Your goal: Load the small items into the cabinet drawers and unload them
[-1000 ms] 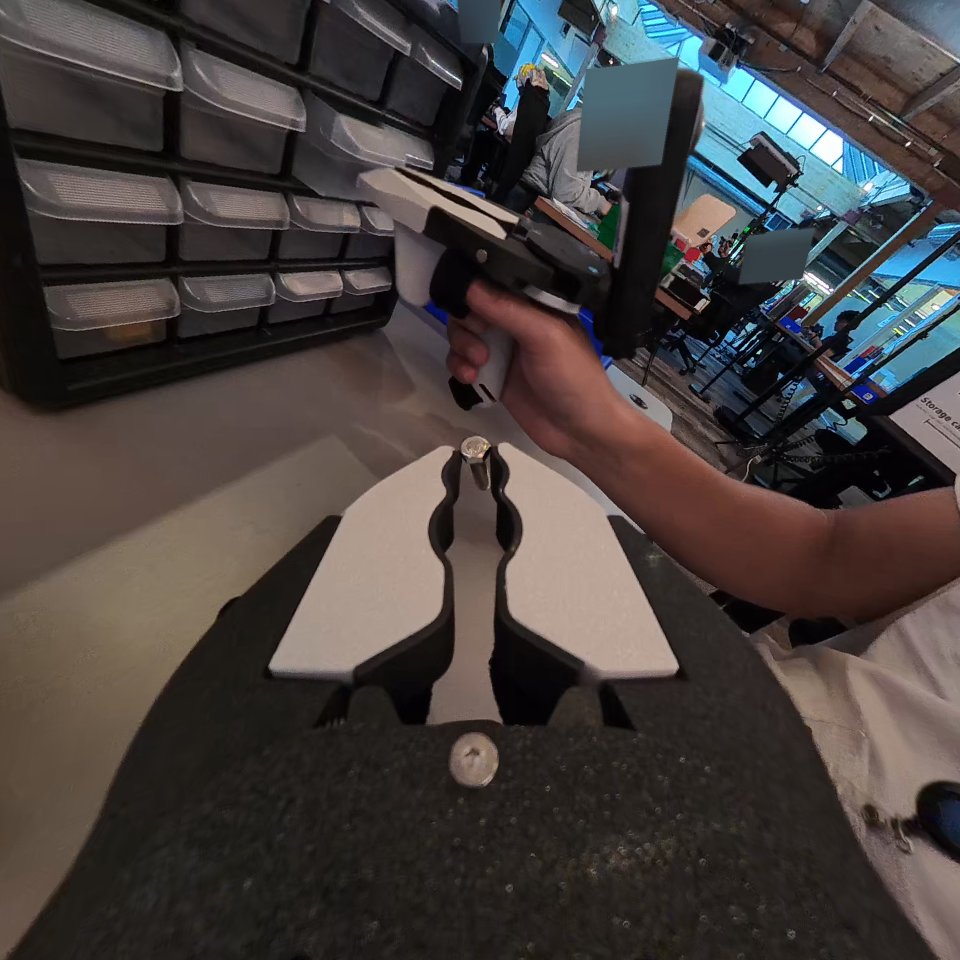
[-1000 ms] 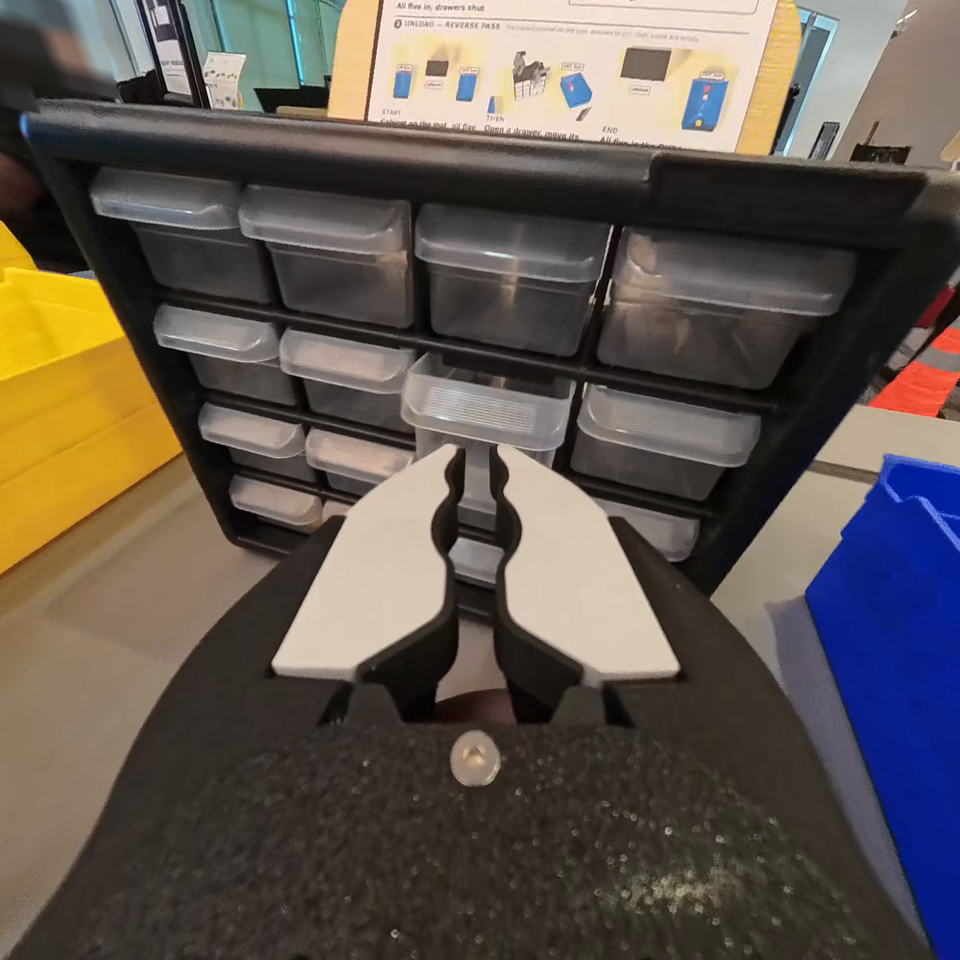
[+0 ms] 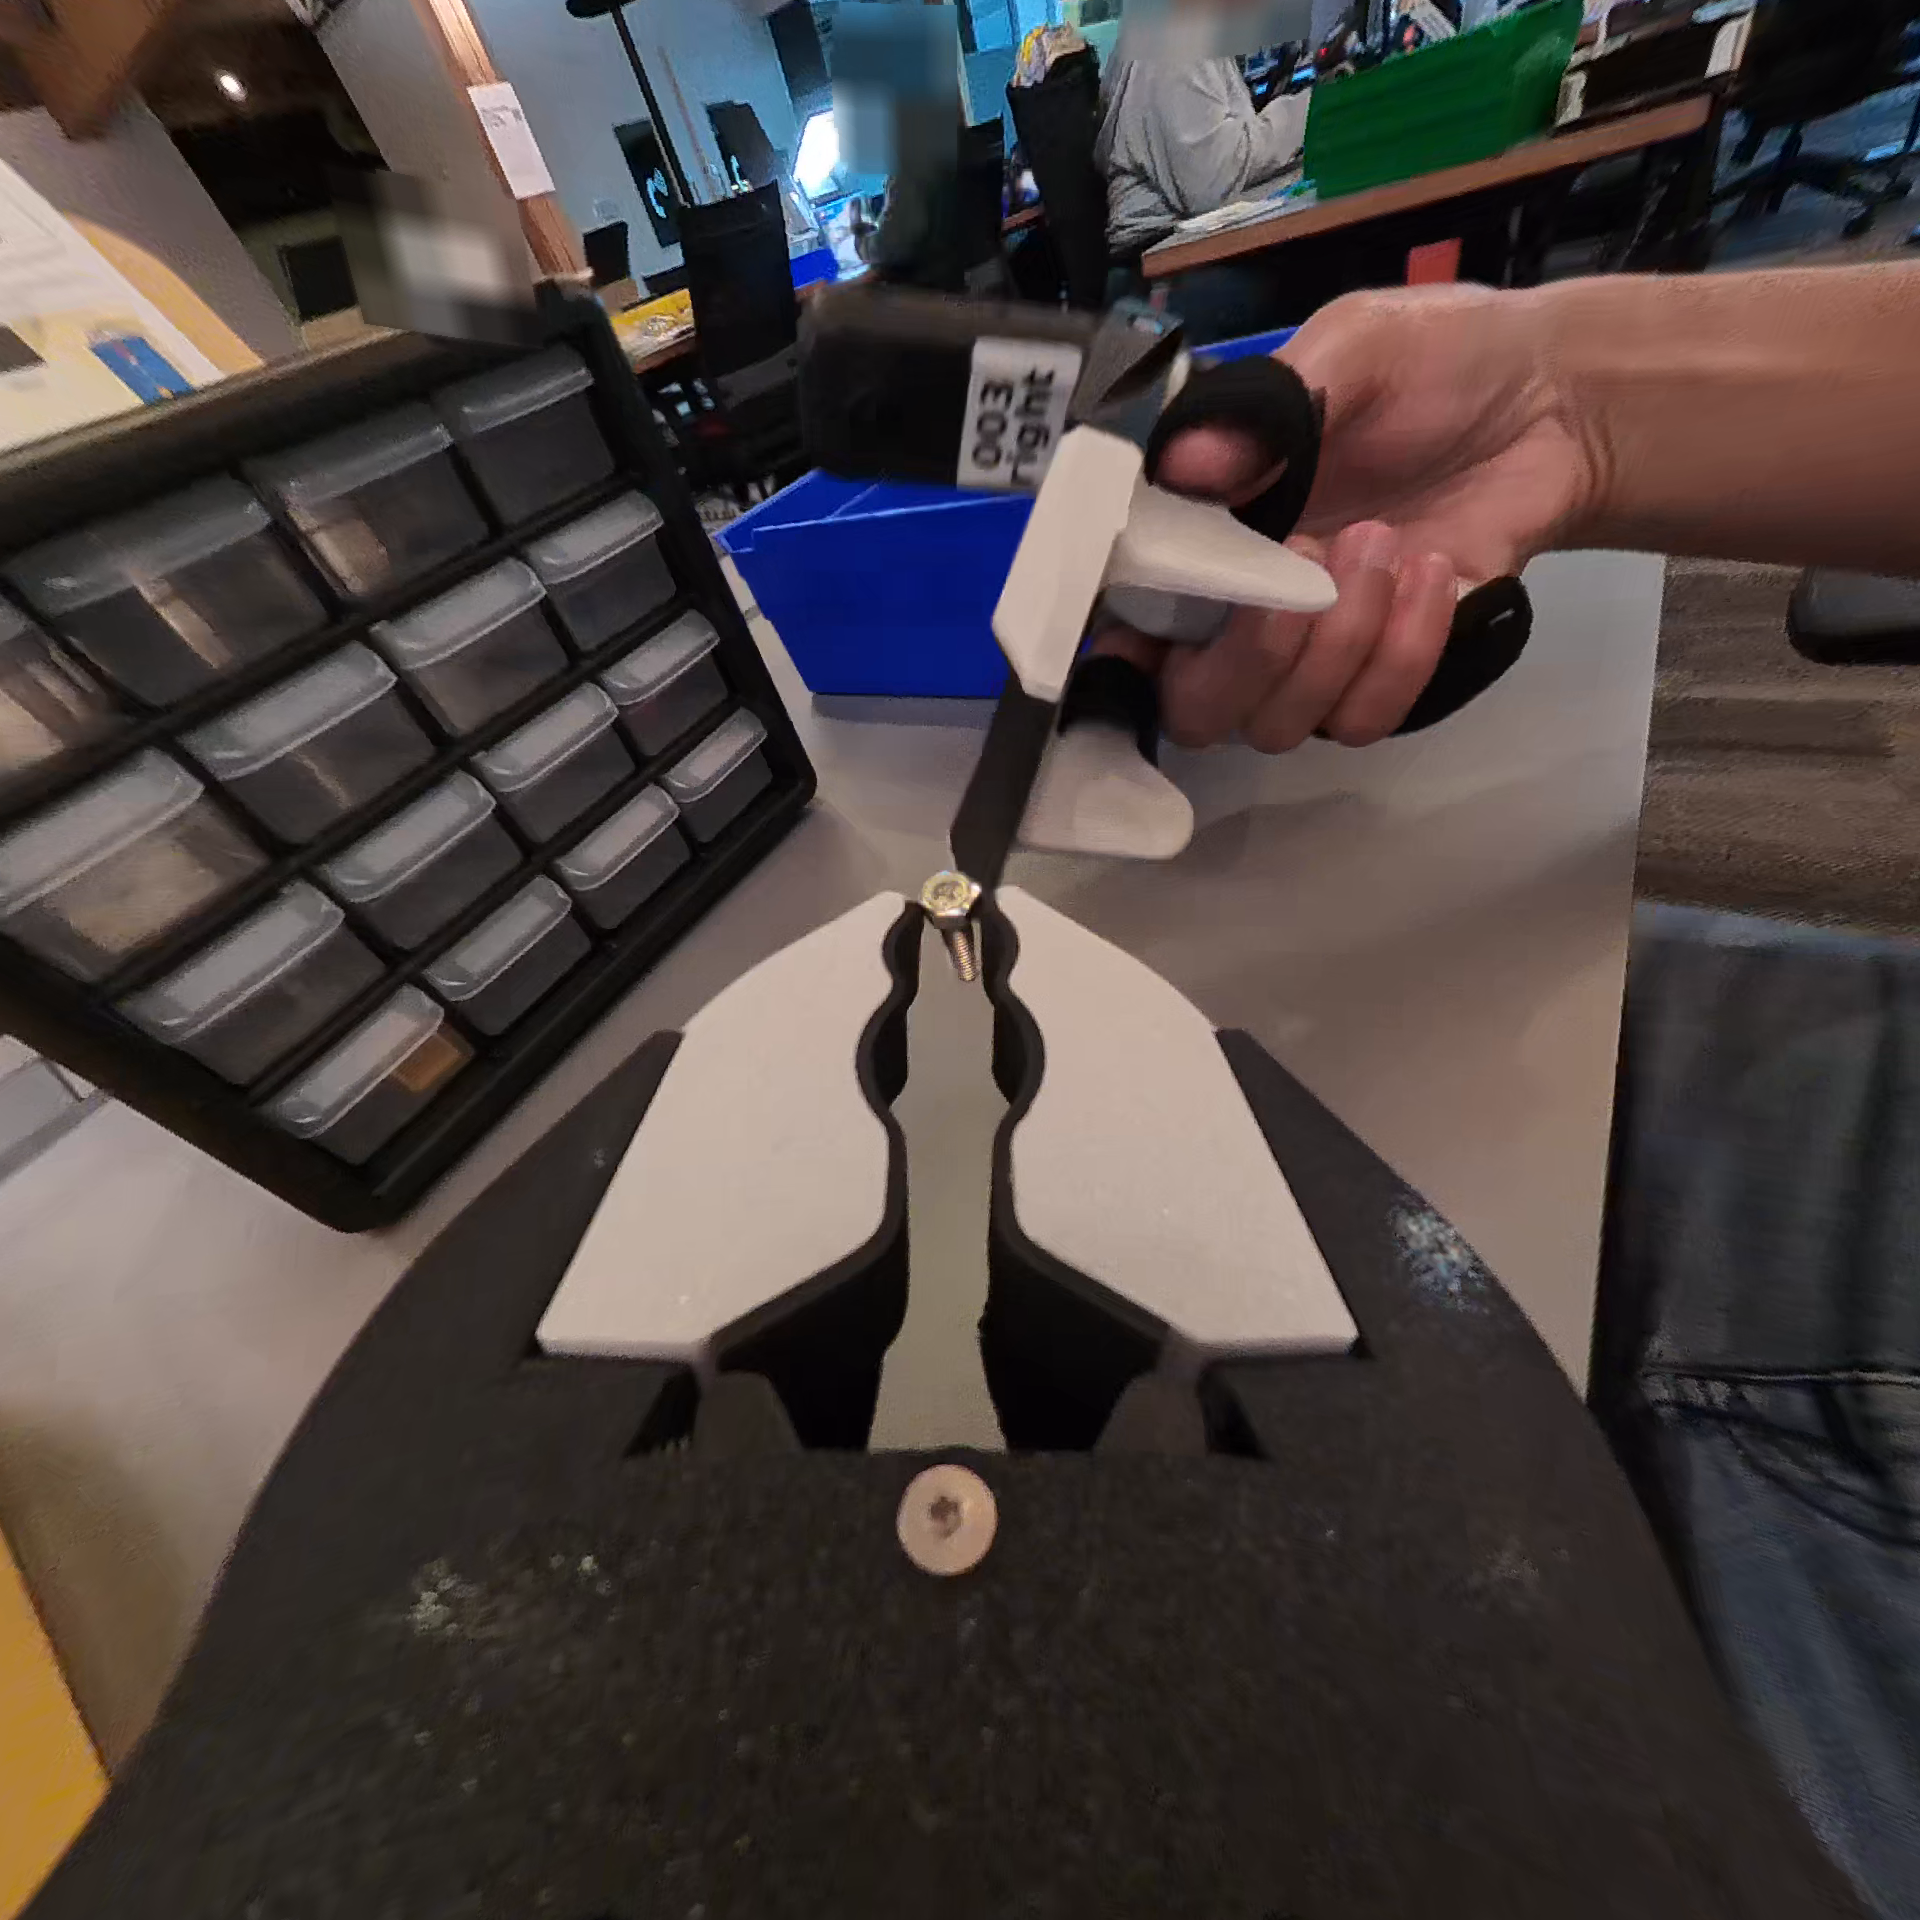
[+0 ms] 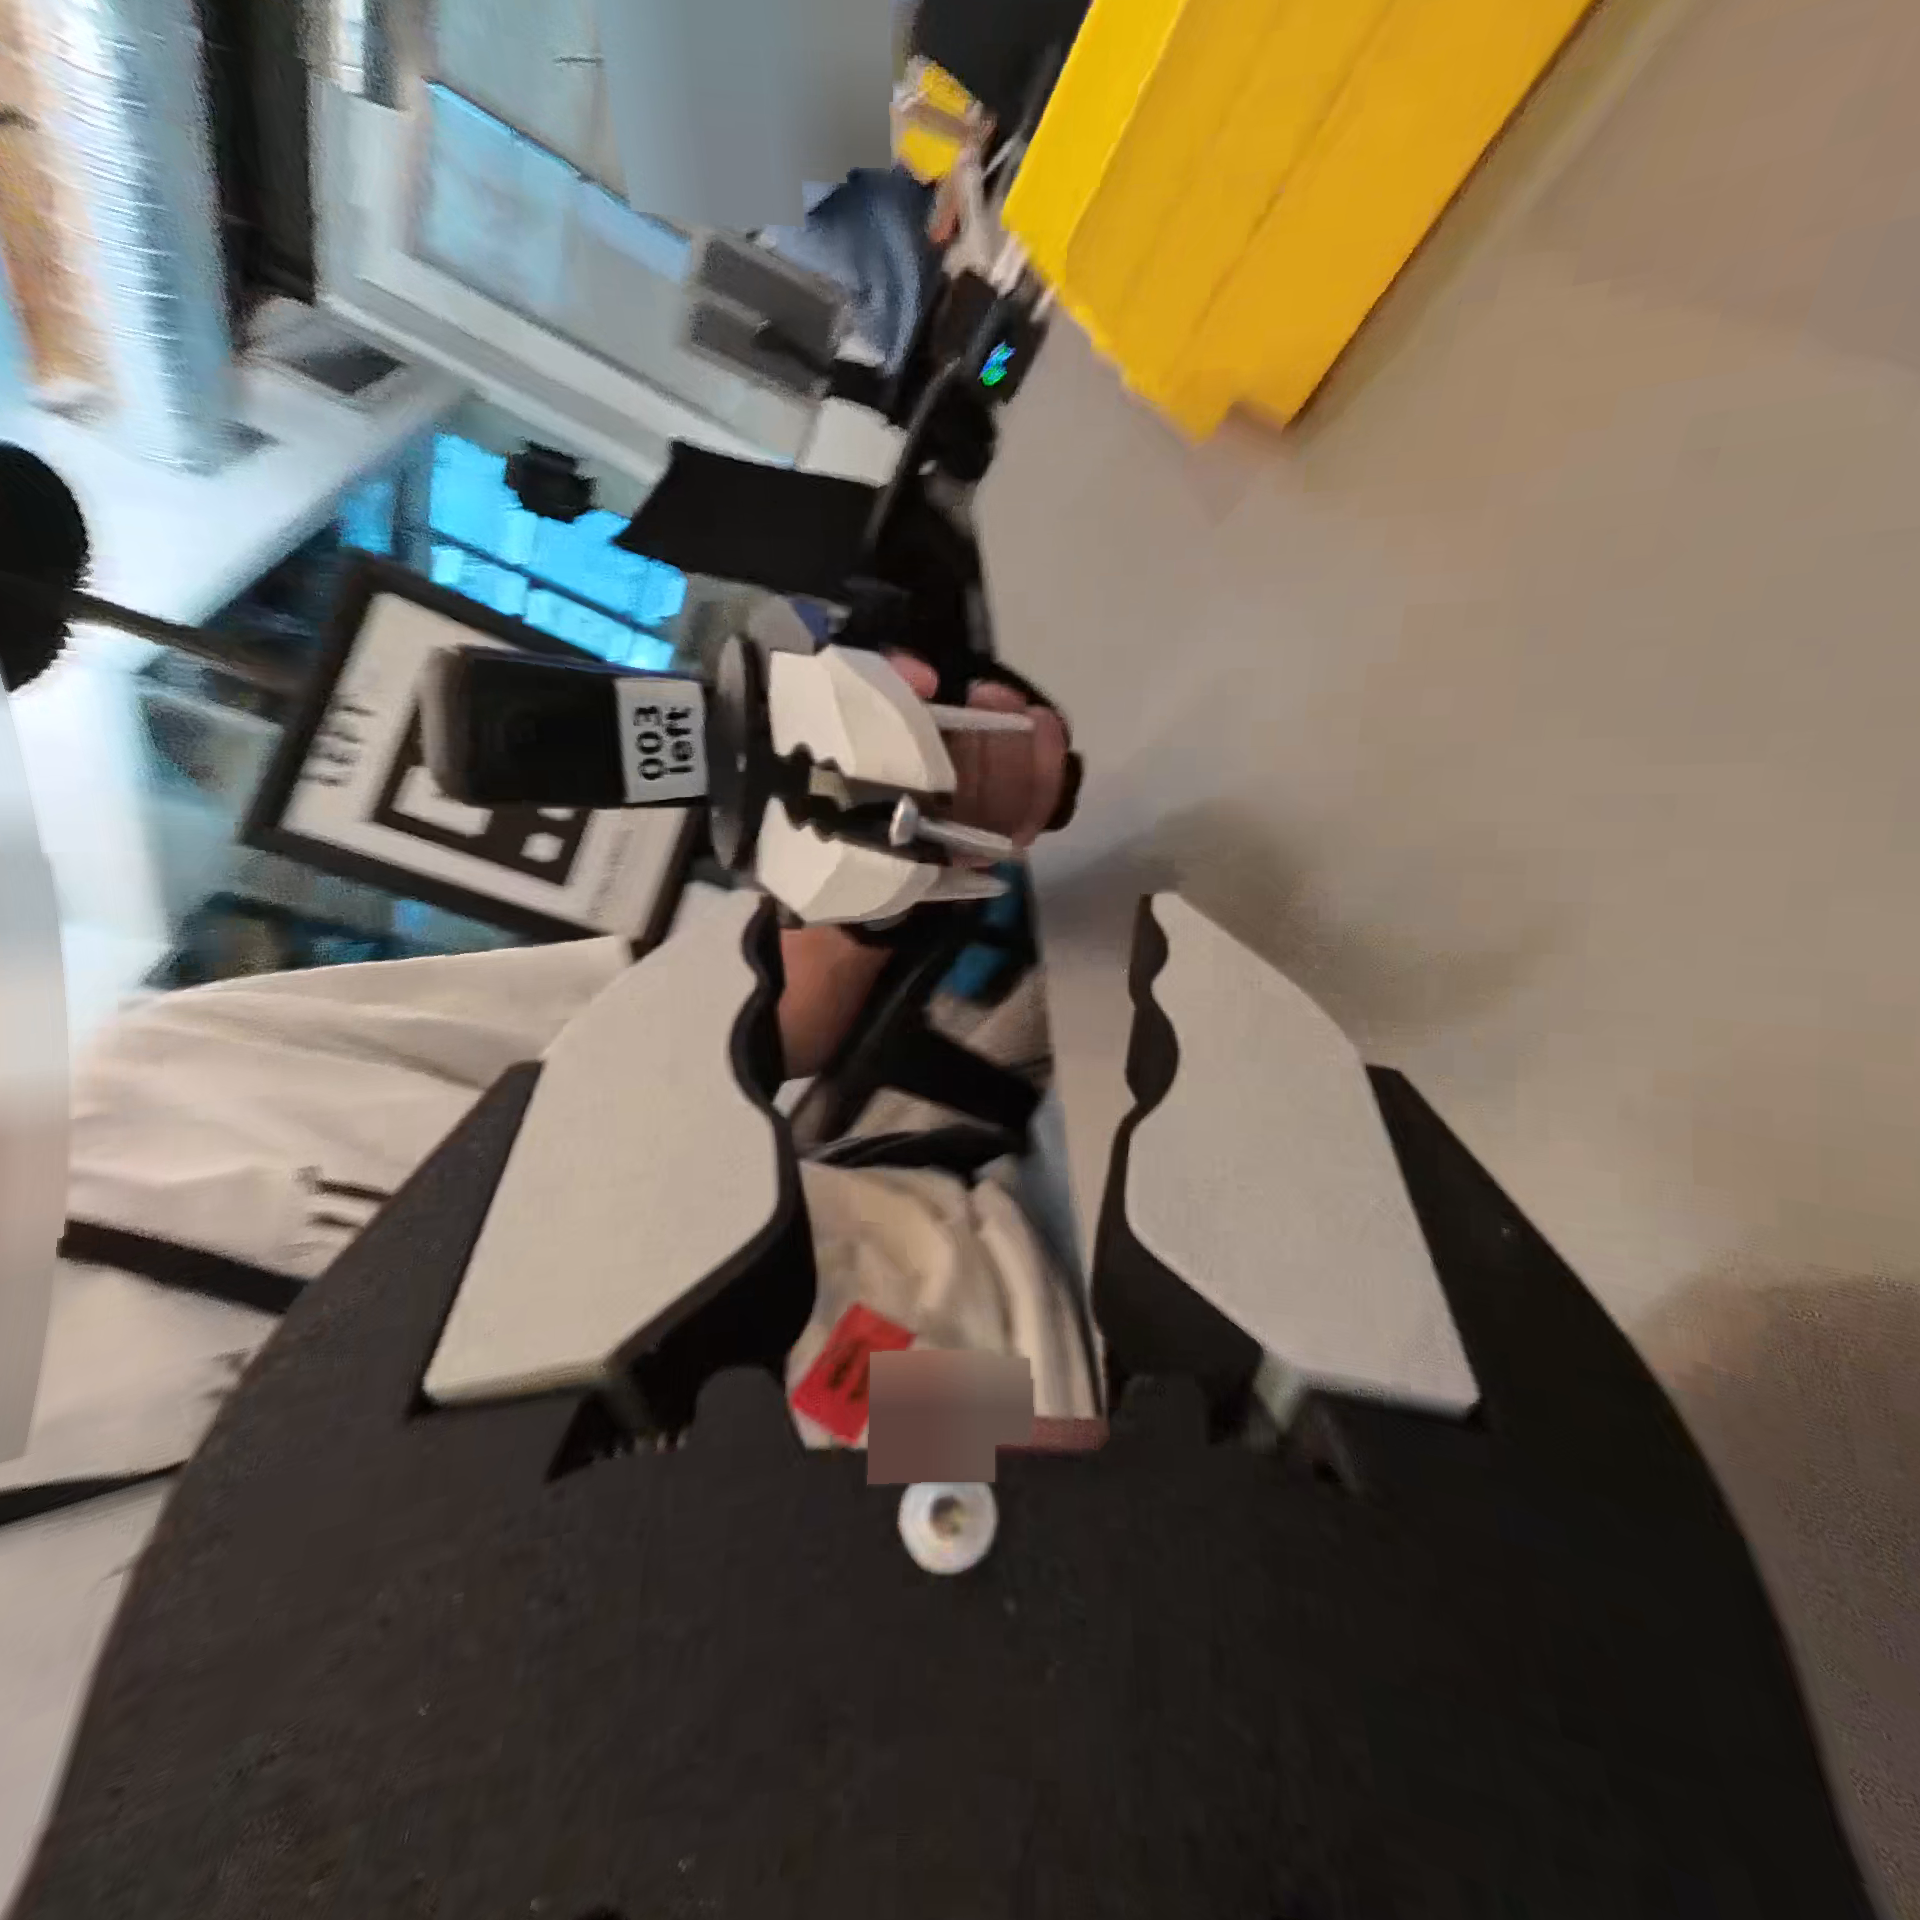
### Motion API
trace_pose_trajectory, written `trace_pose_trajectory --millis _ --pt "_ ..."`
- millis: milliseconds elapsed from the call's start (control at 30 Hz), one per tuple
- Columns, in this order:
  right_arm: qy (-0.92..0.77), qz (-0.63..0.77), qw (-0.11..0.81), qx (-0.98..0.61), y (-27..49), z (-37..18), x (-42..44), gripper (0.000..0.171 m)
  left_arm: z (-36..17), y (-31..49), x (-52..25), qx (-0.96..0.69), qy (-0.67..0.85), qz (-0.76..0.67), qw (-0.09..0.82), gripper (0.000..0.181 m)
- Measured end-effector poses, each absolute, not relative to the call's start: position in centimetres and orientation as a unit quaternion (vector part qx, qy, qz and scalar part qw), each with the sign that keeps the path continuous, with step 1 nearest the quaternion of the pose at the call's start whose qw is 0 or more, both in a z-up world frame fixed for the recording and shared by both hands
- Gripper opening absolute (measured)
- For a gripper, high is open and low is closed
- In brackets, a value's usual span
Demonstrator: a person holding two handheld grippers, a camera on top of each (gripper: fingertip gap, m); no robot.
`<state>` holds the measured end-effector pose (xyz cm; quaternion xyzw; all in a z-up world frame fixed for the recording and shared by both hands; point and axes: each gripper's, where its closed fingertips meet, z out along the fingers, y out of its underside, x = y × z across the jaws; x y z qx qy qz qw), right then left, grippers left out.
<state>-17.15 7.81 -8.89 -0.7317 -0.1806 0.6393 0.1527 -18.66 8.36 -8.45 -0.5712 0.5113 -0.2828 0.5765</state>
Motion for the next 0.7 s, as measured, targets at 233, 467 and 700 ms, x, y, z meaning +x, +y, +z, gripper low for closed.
trace_pose_trajectory --millis 233,467,700 --pt "-0.159 0.688 0.11 -0.7 7.0 -9.9 -19.2 0.043 -8.9 7.1 -18.2 -0.567 0.526 -0.261 0.577 0.011" --pt "-0.154 0.7 0.104 -0.69 7.0 -9.7 -19.2 0.005 -9.8 7.3 -18.1 -0.574 0.538 -0.233 0.571 0.011" --pt "-0.133 0.725 0.085 -0.67 6.9 -9.7 -19.2 0.018 -9.7 7.2 -18.0 -0.57 0.54 -0.224 0.577 0.011"
